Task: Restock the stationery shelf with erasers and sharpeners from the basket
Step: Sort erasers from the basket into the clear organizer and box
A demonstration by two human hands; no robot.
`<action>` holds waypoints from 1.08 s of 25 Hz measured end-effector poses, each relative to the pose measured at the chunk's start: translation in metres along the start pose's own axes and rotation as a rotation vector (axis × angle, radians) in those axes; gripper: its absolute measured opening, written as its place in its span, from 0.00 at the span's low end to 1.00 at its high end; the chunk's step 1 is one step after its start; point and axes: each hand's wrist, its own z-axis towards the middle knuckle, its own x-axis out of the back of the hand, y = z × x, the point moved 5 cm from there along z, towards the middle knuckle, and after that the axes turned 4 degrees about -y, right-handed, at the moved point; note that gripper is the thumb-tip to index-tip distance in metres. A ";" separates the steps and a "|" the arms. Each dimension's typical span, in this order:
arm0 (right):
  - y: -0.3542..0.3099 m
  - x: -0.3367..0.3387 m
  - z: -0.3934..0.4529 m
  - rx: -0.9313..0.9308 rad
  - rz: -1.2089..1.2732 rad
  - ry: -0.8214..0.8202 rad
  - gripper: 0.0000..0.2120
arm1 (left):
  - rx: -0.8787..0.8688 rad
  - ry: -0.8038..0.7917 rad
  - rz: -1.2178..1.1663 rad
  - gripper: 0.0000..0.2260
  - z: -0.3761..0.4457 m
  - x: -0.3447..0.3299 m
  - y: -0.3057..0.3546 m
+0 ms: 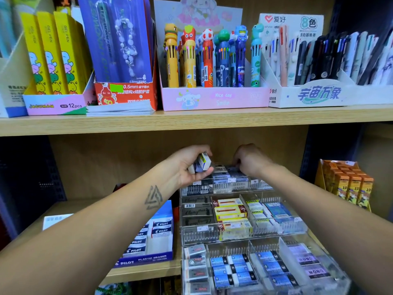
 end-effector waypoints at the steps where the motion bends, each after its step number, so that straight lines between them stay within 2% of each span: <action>1: 0.000 0.004 -0.004 -0.015 0.022 -0.009 0.10 | 0.004 -0.005 -0.011 0.05 -0.002 0.000 0.000; 2: -0.002 0.011 -0.011 -0.033 0.113 0.003 0.11 | 0.006 -0.012 -0.012 0.05 -0.004 -0.001 0.000; 3: -0.006 0.019 -0.021 -0.045 0.310 0.017 0.10 | 0.008 -0.016 -0.006 0.06 -0.008 -0.002 -0.001; 4: -0.011 0.023 -0.034 -0.032 0.612 -0.003 0.09 | 0.007 -0.010 0.009 0.06 -0.010 -0.004 -0.001; 5: -0.021 0.027 -0.051 0.016 0.950 -0.064 0.08 | 0.008 -0.003 0.028 0.06 -0.012 -0.006 -0.003; 6: -0.033 0.032 -0.068 0.084 1.177 -0.121 0.08 | 0.009 0.005 0.047 0.07 -0.013 -0.008 -0.006; 7: -0.042 0.035 -0.079 0.161 1.254 -0.149 0.09 | 0.006 0.010 0.052 0.06 -0.014 -0.011 -0.008; 9: -0.055 0.038 -0.093 0.235 1.194 -0.144 0.13 | -0.018 0.031 0.034 0.06 -0.017 -0.018 -0.012; 12: -0.057 0.041 -0.098 0.165 1.238 -0.113 0.10 | -0.021 0.041 -0.065 0.13 -0.027 -0.027 -0.016; 14: -0.054 0.043 -0.106 0.117 1.328 -0.169 0.07 | 0.024 0.011 -0.170 0.18 -0.038 -0.030 -0.019; 16: -0.050 0.042 -0.115 0.072 1.420 -0.245 0.07 | 0.055 -0.004 -0.226 0.19 -0.046 -0.031 -0.023; 20: -0.047 0.039 -0.128 0.027 1.558 -0.315 0.08 | 0.095 0.004 -0.225 0.13 -0.054 -0.027 -0.040; 23: -0.035 0.038 -0.136 -0.027 1.603 -0.261 0.09 | 0.098 -0.004 -0.229 0.06 -0.061 -0.023 -0.047; 27: -0.016 0.034 -0.146 -0.020 1.560 -0.221 0.15 | 0.080 -0.031 -0.229 0.04 -0.066 -0.029 -0.048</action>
